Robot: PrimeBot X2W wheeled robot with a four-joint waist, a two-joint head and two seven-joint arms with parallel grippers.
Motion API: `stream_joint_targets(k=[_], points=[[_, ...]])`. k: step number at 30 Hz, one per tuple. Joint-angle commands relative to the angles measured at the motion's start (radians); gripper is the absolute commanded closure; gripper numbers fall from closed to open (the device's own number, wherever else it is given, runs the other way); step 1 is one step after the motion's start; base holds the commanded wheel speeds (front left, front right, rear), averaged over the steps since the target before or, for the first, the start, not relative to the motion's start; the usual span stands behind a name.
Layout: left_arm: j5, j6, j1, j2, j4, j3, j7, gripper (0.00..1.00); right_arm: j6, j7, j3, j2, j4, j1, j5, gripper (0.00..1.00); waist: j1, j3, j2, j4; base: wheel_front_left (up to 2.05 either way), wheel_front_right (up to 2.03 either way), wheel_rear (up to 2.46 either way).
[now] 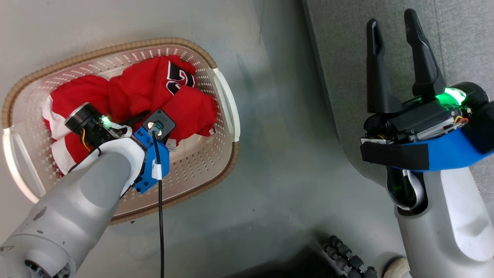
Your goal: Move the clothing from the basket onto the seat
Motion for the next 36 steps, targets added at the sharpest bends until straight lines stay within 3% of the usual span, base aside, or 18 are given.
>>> stream_joint_targets(k=[1, 5, 6, 7, 20, 36], points=[[0.002, 0.002, -0.019, 0.006, -0.003, -0.003, 0.004, 0.0, 0.0, -0.003, -0.001, -0.002, -0.008, -0.018, 0.007, 0.0, -0.0001, 0.017, 0.0, -0.005, 0.0, 0.0, 0.0], [0.007, 0.002, -0.022, 0.005, -0.007, -0.006, 0.021, 0.0, 0.0, -0.003, -0.002, -0.002, -0.018, -0.022, 0.01, 0.0, -0.0001, 0.036, 0.0, -0.008, 0.0, 0.0, 0.0], [0.02, 0.002, -0.018, 0.004, -0.005, -0.006, 0.032, 0.35, 0.0, -0.003, -0.001, -0.002, -0.021, -0.023, 0.011, 0.0, -0.0001, 0.039, 0.0, -0.008, 0.0, 0.0, 0.0], [0.035, 0.002, -0.015, 0.003, -0.01, -0.006, 0.036, 0.99, 0.0, -0.003, -0.001, -0.002, -0.022, -0.025, 0.012, 0.0, -0.0001, 0.042, 0.0, -0.009, 0.0, 0.0, 0.0], [0.044, 0.002, 0.005, -0.026, -0.044, -0.006, -0.02, 1.0, 0.0, -0.003, -0.008, -0.002, -0.014, -0.016, -0.01, 0.0, -0.0001, -0.01, 0.0, 0.023, 0.0, 0.0, 0.0], [-0.088, 0.002, 0.077, -0.115, -0.046, -0.007, -0.223, 1.0, 0.0, -0.003, -0.028, -0.002, 0.05, 0.071, -0.072, 0.0, -0.0001, -0.287, 0.0, 0.141, 0.0, 0.0, 0.0]])
